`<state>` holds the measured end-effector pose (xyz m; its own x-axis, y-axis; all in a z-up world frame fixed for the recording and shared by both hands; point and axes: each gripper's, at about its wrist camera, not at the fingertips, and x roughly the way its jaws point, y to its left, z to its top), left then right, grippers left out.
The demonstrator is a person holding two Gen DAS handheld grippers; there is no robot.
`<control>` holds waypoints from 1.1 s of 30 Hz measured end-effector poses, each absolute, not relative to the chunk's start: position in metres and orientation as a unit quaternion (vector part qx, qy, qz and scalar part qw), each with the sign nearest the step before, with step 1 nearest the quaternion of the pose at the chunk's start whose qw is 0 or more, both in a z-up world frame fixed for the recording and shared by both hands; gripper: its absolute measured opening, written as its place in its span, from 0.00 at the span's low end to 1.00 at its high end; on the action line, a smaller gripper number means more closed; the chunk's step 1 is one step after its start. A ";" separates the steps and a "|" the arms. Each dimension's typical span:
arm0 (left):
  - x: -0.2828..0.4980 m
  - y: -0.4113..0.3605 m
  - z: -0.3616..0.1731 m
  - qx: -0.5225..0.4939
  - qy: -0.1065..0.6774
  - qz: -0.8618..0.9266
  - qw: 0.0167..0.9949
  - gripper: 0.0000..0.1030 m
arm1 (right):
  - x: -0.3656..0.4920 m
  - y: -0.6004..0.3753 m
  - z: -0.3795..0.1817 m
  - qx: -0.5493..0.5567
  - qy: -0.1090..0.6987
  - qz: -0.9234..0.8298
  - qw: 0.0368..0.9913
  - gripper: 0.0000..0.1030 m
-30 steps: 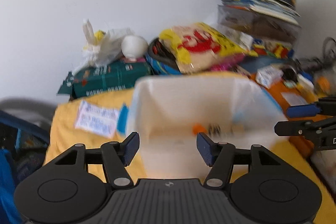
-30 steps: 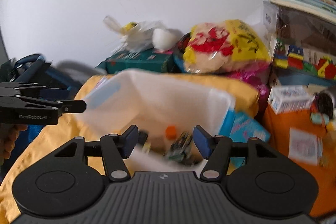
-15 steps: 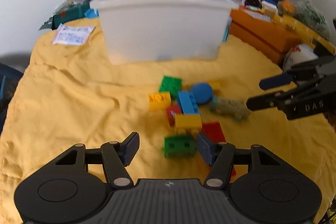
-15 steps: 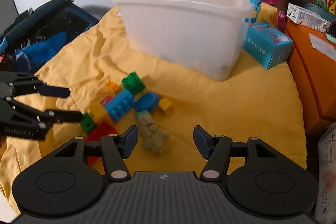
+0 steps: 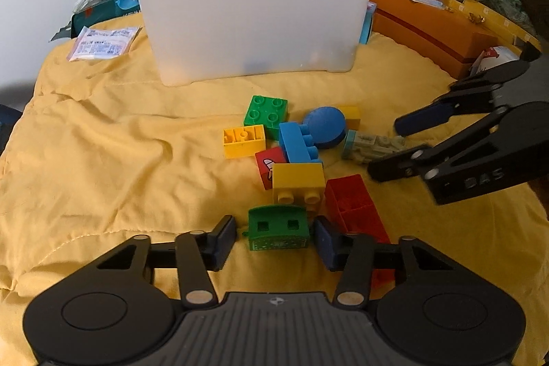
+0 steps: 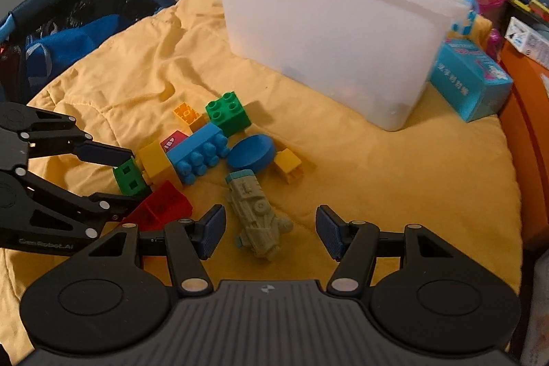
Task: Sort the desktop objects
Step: 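Grasp the beige figure with the right tool while the left tool grasps a green brick, then carry the beige figure and green brick over the bin and release both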
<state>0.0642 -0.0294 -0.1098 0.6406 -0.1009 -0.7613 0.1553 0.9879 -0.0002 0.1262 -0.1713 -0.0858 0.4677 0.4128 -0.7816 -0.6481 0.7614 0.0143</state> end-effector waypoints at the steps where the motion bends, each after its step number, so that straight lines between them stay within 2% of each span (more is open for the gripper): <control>1: 0.063 -0.028 -0.110 0.030 0.417 -0.071 0.906 0.47 | 0.127 -0.169 -0.089 -0.148 0.413 0.315 0.842 0.57; 3: 0.063 -0.027 -0.108 0.026 0.415 -0.069 0.907 0.47 | 0.129 -0.168 -0.092 -0.147 0.422 0.322 0.835 0.39; 19: 0.067 0.006 -0.057 -0.013 0.360 -0.032 0.932 0.47 | 0.119 -0.198 -0.056 -0.069 0.392 0.313 0.862 0.39; 33: 0.141 0.025 0.038 -0.002 0.274 -0.022 0.962 0.47 | 0.172 -0.209 0.043 0.018 0.301 0.287 0.909 0.39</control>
<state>0.1406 0.0248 0.0380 0.8491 -0.0433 -0.5264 0.0410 0.9990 -0.0161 0.1720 -0.2091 0.0430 0.6533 0.5335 -0.5372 -0.5113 0.8342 0.2065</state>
